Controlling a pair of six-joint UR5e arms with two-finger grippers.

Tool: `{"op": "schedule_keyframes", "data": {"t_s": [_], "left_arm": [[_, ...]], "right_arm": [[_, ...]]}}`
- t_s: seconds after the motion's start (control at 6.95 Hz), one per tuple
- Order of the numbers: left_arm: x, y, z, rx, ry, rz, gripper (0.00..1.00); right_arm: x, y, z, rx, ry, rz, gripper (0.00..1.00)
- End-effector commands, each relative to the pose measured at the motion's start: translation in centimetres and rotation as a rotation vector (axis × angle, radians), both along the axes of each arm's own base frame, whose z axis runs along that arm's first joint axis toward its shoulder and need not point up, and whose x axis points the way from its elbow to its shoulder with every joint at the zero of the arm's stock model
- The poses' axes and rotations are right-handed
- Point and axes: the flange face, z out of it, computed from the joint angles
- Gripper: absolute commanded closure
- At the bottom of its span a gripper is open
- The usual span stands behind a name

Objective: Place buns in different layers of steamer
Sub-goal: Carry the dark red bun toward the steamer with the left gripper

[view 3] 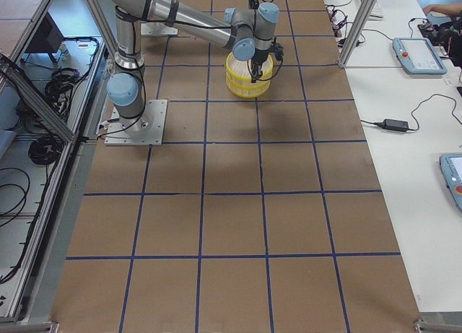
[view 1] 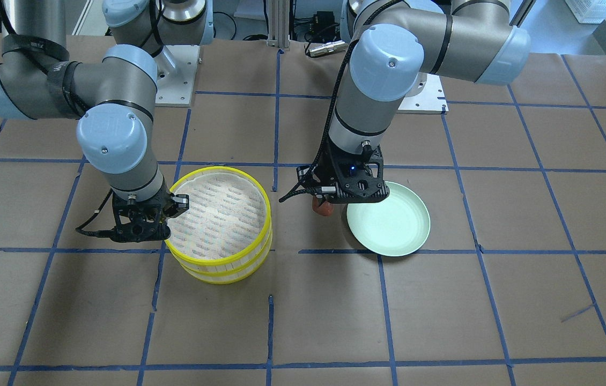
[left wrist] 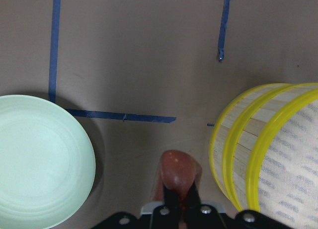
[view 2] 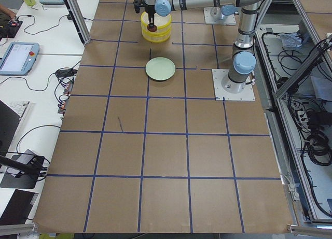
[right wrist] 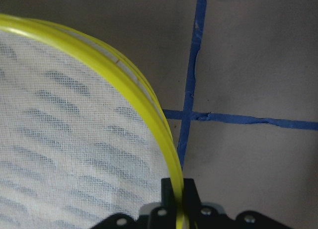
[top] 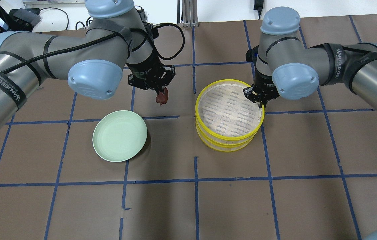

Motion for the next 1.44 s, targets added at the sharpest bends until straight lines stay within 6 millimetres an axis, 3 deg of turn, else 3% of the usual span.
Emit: {"op": "schedule_keyframes", "data": {"t_s": [0.0, 0.14, 0.29, 0.43, 0.58, 0.72, 0.86, 1.01, 1.15, 1.3], "left_arm": [[0.0, 0.0, -0.1, 0.002, -0.002, -0.003, 0.97], [0.0, 0.1, -0.2, 0.004, -0.002, -0.003, 0.97], [0.0, 0.1, -0.2, 0.003, -0.002, 0.0, 0.97], [0.0, 0.0, -0.2, 0.007, 0.001, 0.015, 0.97], [-1.1, 0.5, -0.1, 0.011, 0.008, 0.047, 0.97], [-3.7, 1.5, 0.4, 0.012, 0.032, 0.074, 0.97], [-6.3, 2.1, 0.5, -0.009, 0.077, 0.131, 0.97], [-9.5, 2.5, -0.3, -0.024, 0.154, 0.188, 0.97], [-12.2, 2.9, -1.4, -0.037, 0.178, 0.221, 0.97], [-14.3, 3.5, -2.4, -0.018, 0.185, 0.26, 0.96]], "right_arm": [[0.0, 0.1, 0.0, 0.003, 0.003, 0.002, 0.75], [0.0, 0.2, -0.2, 0.009, 0.003, 0.007, 0.53], [0.0, 0.2, -0.2, 0.011, 0.0, 0.008, 0.01], [-0.1, 0.1, 0.8, 0.009, -0.001, 0.005, 0.0], [-0.3, -0.8, 4.7, -0.02, -0.046, -0.016, 0.0], [-0.8, -1.3, 9.9, -0.038, -0.104, -0.044, 0.0], [-3.8, -0.9, 15.7, 0.008, -0.107, -0.099, 0.02], [-5.7, 1.3, 21.1, -0.035, -0.111, -0.136, 0.0], [-5.7, 2.5, 22.2, -0.06, -0.105, -0.151, 0.0], [-5.8, 3.4, 21.5, -0.046, -0.092, -0.184, 0.01]]}}
